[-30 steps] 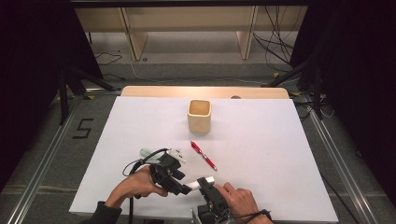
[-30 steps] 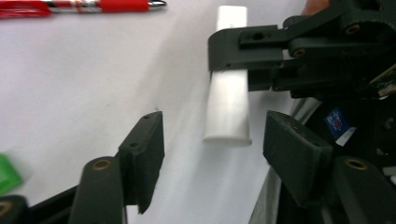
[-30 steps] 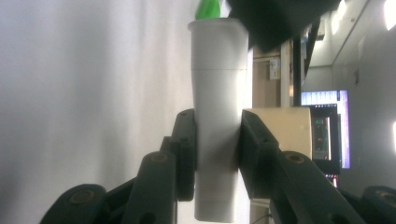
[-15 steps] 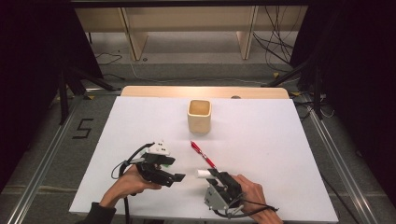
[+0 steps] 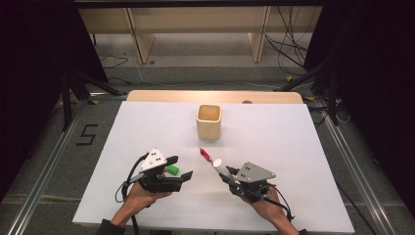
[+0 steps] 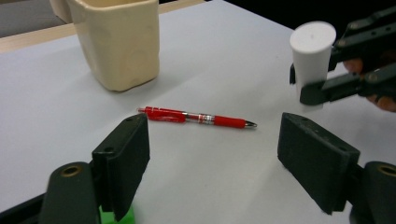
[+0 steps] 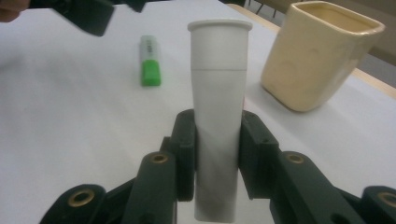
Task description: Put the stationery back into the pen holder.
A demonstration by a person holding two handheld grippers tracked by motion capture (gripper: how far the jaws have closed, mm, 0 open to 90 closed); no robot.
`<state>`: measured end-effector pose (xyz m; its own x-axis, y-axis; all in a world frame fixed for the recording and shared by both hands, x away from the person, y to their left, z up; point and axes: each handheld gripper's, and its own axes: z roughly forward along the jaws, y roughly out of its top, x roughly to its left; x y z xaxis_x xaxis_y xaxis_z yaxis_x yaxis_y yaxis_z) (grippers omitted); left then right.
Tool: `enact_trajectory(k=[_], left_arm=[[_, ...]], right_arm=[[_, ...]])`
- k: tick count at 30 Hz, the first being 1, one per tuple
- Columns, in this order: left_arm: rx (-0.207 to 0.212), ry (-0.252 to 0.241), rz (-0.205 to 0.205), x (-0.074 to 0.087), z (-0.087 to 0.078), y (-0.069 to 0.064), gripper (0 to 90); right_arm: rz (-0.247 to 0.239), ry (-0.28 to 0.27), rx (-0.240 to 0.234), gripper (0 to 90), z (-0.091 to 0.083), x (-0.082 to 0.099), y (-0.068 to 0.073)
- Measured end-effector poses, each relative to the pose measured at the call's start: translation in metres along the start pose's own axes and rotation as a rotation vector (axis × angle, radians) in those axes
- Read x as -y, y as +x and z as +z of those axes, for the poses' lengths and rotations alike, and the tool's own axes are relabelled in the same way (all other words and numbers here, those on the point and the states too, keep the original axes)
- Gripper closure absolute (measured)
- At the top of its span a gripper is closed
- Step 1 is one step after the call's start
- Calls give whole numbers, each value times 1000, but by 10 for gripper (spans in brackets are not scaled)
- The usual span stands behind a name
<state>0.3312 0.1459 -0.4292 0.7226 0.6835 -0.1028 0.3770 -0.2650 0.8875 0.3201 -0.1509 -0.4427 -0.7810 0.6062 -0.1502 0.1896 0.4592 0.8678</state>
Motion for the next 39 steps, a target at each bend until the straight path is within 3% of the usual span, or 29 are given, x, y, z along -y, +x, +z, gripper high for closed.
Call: enact_trajectory(k=[3,5,12,21,28,39], left_arm=[[-22,-5,5,5,-1,1,223],[-1,-1,-12,6,-1,3,213],[-30,5,-11,13,-4,6,200],[-74,10,-29,20,-13,10,198],[-93,27,-10,27,-17,10,197],[-101,18,-20,32,-18,11,197]], right_arm=[[68,-2,-12,702,1,1,-9],[117,-6,-26,702,1,0,-15],[195,0,-19,701,5,-1,-33],[290,-37,-13,701,9,-18,-57],[327,-49,-1,701,16,-27,-70],[351,-53,13,701,29,-40,-84]])
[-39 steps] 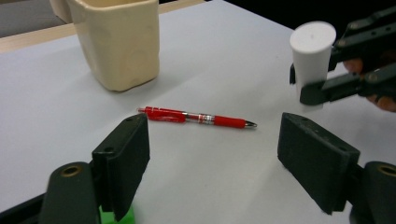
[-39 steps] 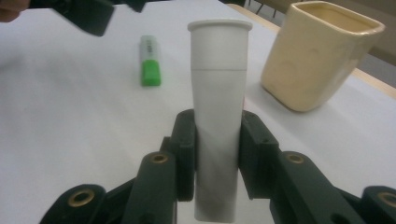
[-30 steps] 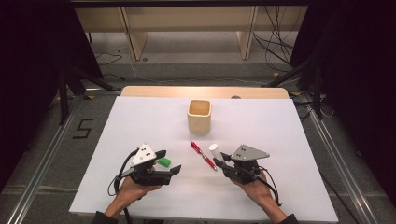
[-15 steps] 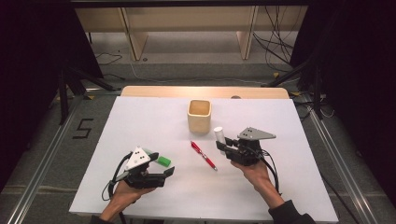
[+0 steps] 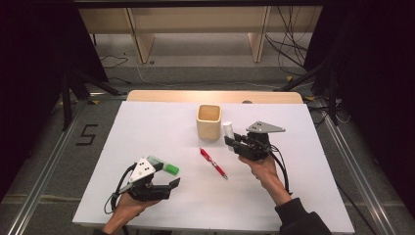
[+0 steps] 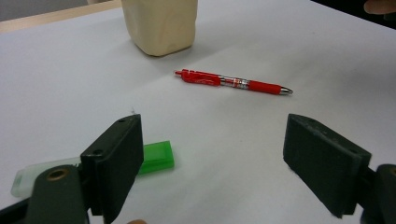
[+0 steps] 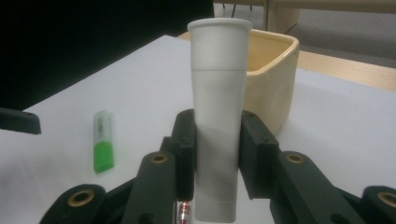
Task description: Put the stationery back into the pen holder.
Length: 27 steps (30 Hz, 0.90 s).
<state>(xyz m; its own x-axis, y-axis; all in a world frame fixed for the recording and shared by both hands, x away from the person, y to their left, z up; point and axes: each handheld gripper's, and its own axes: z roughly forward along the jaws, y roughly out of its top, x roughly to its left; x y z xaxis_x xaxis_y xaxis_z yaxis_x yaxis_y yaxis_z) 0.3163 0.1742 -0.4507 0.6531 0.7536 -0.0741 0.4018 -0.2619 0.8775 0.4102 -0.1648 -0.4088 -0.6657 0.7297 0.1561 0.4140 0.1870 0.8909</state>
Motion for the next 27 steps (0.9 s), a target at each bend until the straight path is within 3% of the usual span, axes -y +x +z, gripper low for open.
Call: enact_trajectory(k=[27], left_arm=[[-31,-18,-3,5,-7,5,197]], right_arm=[[43,-17,32,701,40,-52,-13]])
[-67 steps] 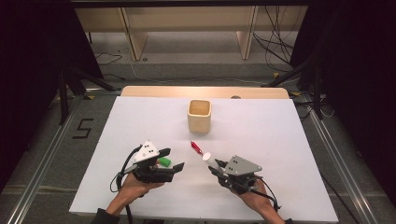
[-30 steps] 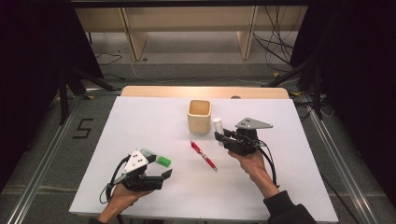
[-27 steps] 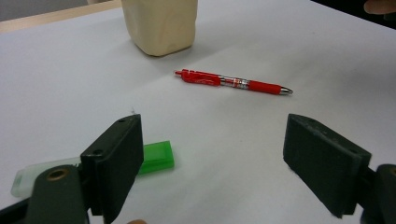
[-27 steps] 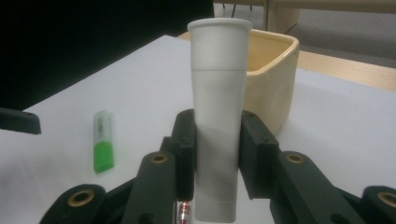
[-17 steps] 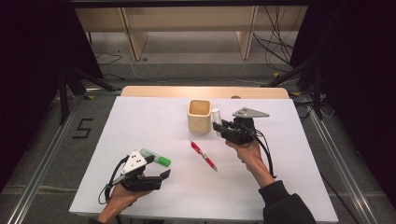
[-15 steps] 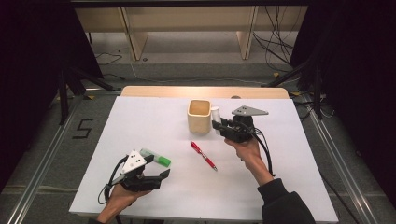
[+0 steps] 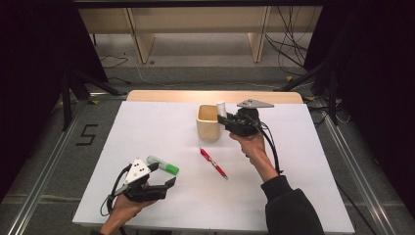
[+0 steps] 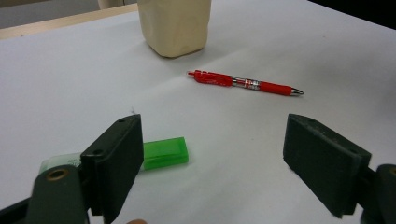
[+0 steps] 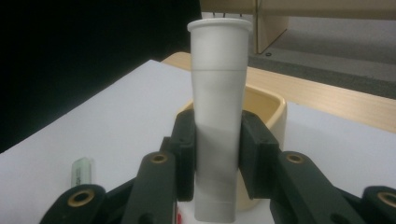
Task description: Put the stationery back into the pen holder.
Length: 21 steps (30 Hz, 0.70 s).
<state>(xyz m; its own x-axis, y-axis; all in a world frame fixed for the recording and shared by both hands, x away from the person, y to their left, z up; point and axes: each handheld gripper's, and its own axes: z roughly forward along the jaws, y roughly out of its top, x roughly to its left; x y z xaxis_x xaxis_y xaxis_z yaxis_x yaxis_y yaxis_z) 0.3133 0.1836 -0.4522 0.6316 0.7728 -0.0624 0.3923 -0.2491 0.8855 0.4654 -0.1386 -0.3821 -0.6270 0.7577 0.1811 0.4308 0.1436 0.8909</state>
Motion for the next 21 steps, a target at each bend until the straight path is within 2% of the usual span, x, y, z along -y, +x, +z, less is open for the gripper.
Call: enact_trajectory(k=[21], left_arm=[[-4,-18,-10,1,-3,2,198]], right_arm=[[23,13,33,701,46,-27,6]])
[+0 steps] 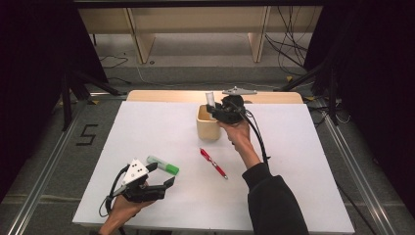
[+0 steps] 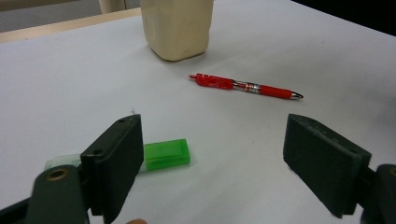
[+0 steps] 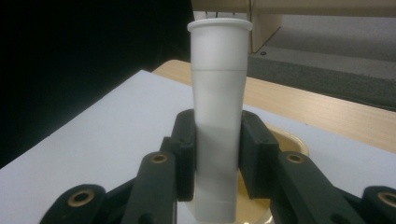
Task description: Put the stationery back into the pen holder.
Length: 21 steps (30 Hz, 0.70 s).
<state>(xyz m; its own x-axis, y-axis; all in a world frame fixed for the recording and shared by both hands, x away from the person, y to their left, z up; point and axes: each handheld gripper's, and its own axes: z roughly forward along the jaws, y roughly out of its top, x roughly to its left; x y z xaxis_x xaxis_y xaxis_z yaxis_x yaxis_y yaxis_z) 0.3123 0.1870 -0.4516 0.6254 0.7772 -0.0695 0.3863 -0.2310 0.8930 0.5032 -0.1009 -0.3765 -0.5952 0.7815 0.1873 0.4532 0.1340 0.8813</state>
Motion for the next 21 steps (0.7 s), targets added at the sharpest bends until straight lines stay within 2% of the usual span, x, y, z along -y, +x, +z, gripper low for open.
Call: enact_trajectory(k=[12,21], left_arm=[[1,-1,5,0,1,-1,197],[1,-2,5,0,1,-1,198]], right_arm=[[-19,21,37,700,20,-2,3],[-11,30,48,700,31,-1,5]])
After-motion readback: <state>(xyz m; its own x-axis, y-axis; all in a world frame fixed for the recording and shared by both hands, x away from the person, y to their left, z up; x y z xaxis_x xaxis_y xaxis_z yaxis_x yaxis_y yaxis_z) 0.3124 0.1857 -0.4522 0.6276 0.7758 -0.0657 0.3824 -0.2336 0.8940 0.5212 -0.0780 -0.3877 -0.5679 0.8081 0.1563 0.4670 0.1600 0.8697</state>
